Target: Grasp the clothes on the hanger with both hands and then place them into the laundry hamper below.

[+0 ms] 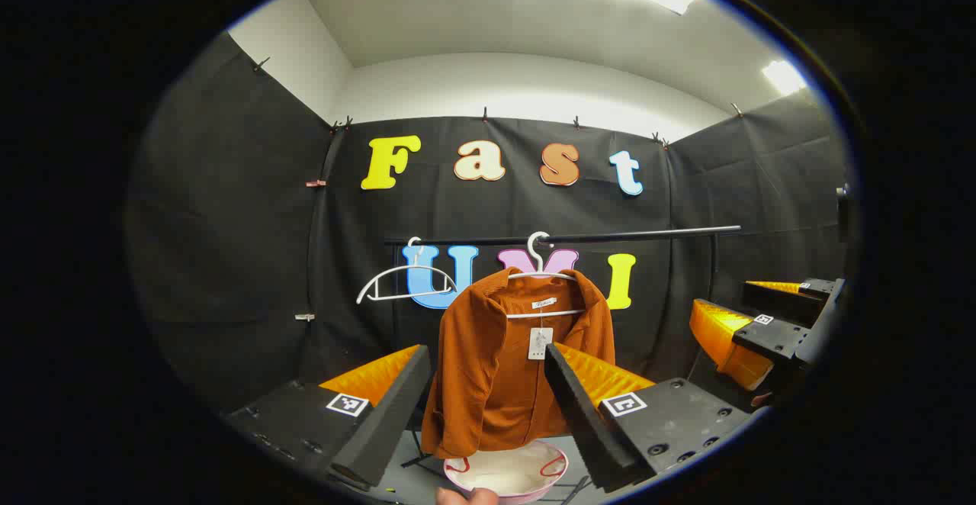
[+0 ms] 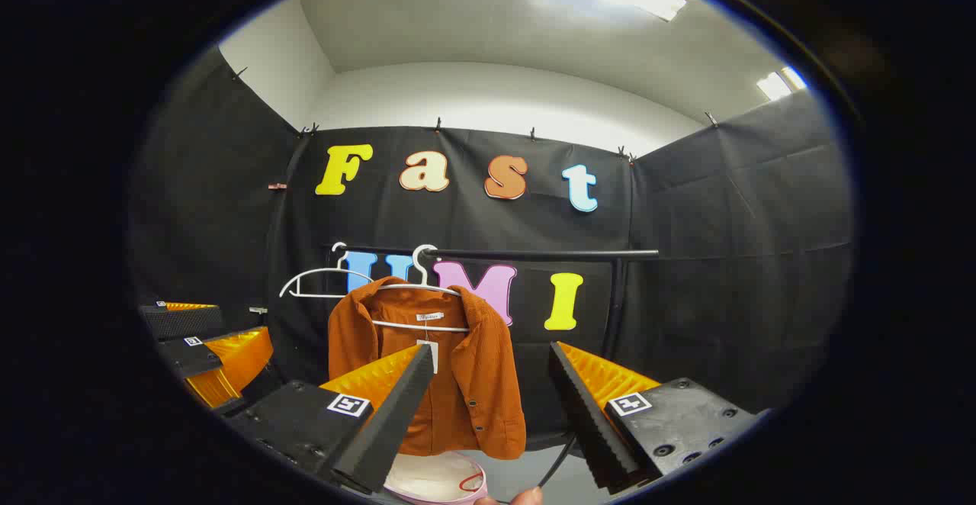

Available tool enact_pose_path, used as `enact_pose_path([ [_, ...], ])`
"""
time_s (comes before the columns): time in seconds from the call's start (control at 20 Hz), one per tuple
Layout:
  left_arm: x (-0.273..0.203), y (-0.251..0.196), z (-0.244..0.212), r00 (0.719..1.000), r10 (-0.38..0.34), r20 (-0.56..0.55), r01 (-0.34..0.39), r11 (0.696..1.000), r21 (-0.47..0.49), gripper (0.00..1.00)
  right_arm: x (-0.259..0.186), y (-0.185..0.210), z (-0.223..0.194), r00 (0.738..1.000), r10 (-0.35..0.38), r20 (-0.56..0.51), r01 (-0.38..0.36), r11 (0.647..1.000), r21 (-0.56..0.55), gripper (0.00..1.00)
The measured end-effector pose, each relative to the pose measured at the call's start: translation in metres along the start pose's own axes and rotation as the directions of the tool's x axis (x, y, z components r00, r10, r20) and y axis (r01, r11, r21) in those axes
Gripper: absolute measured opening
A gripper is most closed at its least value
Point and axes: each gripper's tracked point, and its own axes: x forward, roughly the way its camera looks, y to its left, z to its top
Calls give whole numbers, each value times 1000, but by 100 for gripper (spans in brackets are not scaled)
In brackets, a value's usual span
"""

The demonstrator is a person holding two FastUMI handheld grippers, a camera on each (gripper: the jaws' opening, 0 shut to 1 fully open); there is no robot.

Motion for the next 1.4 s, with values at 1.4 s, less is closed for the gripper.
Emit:
enact_pose_path([
  [1.4,12,-9,-18,997,-74,-33,74,997,0,95,2,16,-21,996,-59,-63,59,998,8,98],
])
